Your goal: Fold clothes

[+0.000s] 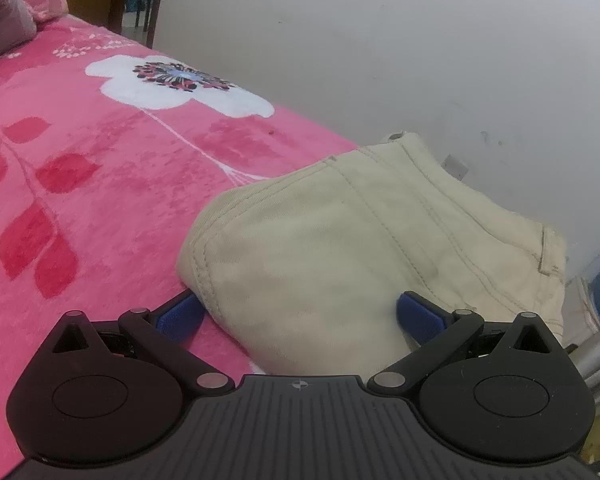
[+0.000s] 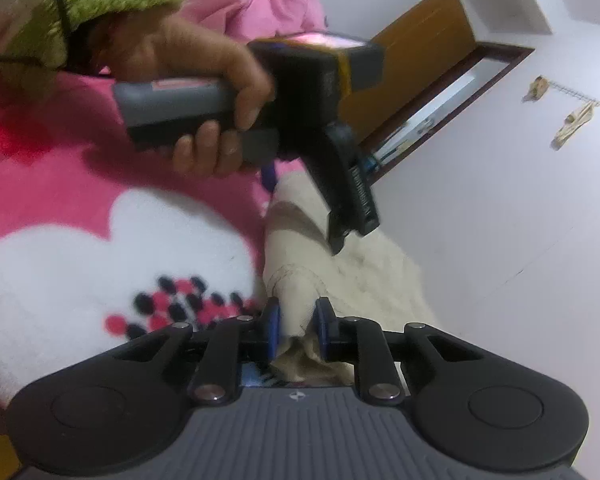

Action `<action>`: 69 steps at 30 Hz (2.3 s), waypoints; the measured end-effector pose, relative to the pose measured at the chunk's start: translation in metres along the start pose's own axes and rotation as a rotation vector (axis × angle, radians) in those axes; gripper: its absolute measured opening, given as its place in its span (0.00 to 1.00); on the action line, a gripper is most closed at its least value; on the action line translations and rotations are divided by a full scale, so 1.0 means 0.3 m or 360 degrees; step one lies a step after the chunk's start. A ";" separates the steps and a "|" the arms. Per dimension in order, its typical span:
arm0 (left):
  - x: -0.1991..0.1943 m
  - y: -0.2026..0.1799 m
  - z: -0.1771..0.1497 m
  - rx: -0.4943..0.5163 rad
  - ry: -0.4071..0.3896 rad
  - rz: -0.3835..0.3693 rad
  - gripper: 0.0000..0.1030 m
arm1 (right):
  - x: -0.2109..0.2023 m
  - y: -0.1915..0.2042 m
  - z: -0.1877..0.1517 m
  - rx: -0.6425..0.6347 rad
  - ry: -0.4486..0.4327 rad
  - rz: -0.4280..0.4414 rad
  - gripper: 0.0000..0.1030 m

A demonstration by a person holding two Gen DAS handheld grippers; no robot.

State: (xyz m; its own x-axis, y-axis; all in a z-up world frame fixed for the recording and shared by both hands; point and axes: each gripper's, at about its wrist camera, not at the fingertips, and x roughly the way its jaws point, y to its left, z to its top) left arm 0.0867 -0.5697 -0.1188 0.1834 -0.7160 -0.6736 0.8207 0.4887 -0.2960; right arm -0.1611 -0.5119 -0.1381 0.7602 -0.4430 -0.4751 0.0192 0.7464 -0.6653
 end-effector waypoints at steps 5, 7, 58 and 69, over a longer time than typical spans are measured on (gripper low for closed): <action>-0.023 -0.004 -0.002 -0.0027 -0.0019 0.0032 1.00 | -0.062 -0.031 0.005 0.0100 -0.0021 0.0041 0.25; -0.050 -0.008 0.000 -0.0051 -0.0027 0.0070 0.99 | -0.128 -0.132 0.012 0.0391 -0.0079 0.0123 0.26; -1.107 -0.180 -0.584 0.0134 -0.0457 0.0507 1.00 | -0.662 -0.094 0.230 0.1834 0.0189 -0.0524 1.00; -1.075 -0.189 -0.588 0.0105 -0.0408 0.0501 1.00 | -0.638 -0.091 0.216 0.1814 0.0242 -0.0532 1.00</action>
State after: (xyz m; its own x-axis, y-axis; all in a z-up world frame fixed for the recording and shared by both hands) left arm -0.1143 -0.2788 -0.0042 0.5533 -0.6415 -0.5314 0.7342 0.6769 -0.0526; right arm -0.2649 -0.4154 0.0084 0.5249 -0.6956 -0.4905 0.8240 0.5597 0.0881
